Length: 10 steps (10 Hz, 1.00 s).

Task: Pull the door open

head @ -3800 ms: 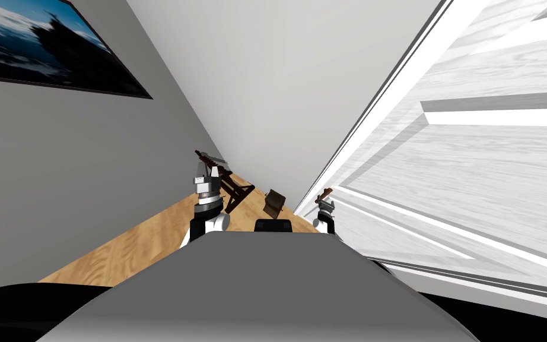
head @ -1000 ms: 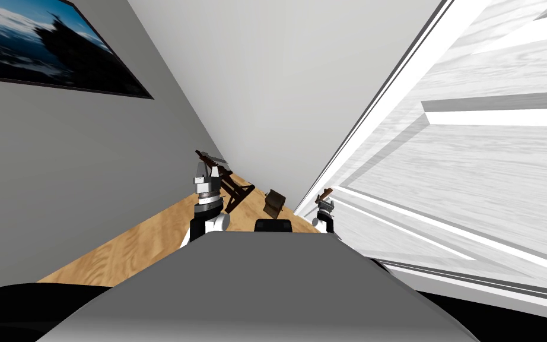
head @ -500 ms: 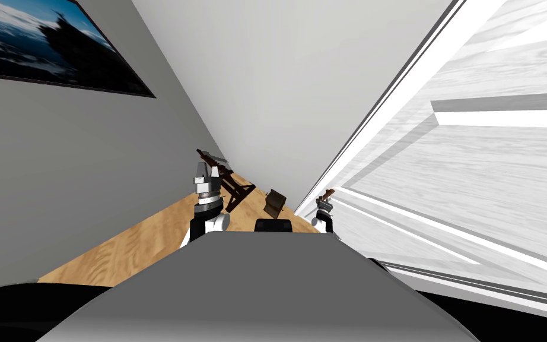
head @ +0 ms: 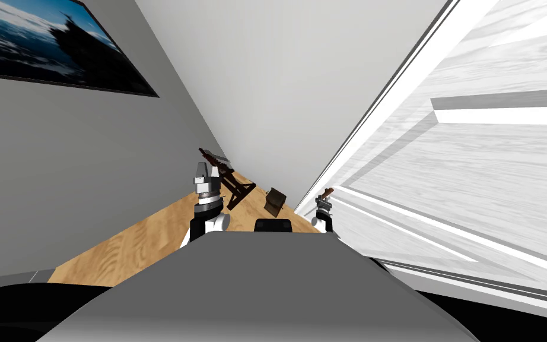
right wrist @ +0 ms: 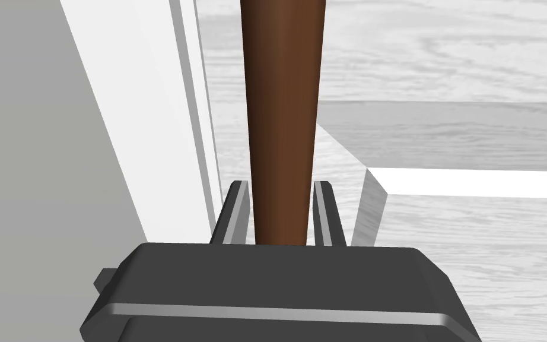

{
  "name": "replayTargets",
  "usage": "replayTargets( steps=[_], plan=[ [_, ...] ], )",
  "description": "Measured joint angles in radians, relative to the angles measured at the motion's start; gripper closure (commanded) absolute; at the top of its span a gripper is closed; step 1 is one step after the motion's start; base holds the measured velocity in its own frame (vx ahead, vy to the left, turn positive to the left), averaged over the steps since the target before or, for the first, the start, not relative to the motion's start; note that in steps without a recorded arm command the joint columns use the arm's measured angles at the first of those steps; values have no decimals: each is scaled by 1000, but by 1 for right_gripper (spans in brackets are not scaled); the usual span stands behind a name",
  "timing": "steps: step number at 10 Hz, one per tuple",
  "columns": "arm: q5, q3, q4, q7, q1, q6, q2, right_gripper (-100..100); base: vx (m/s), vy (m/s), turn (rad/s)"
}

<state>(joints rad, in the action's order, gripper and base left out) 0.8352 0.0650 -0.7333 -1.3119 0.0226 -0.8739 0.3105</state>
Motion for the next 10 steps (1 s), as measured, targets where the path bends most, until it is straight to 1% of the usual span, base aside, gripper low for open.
replayTargets(
  steps=[1,4,5,6,7,8,9,10],
  plan=[
    [-8,12,4,-10,-2,-1,2,100,-191,-9,85],
    [-29,49,-8,-39,7,4,12,100,-230,1,79],
    [-39,66,1,-54,1,3,17,100,-213,-25,90],
    [-46,78,-10,-61,7,7,19,100,-212,-7,80],
    [-54,91,-14,-72,8,10,25,100,-99,3,30],
    [-56,94,-13,-74,8,12,24,100,-154,-10,50],
    [-59,100,-29,-74,14,17,28,100,-204,-20,66],
    [-65,111,-32,-81,13,16,33,100,-230,7,59]
  ],
)
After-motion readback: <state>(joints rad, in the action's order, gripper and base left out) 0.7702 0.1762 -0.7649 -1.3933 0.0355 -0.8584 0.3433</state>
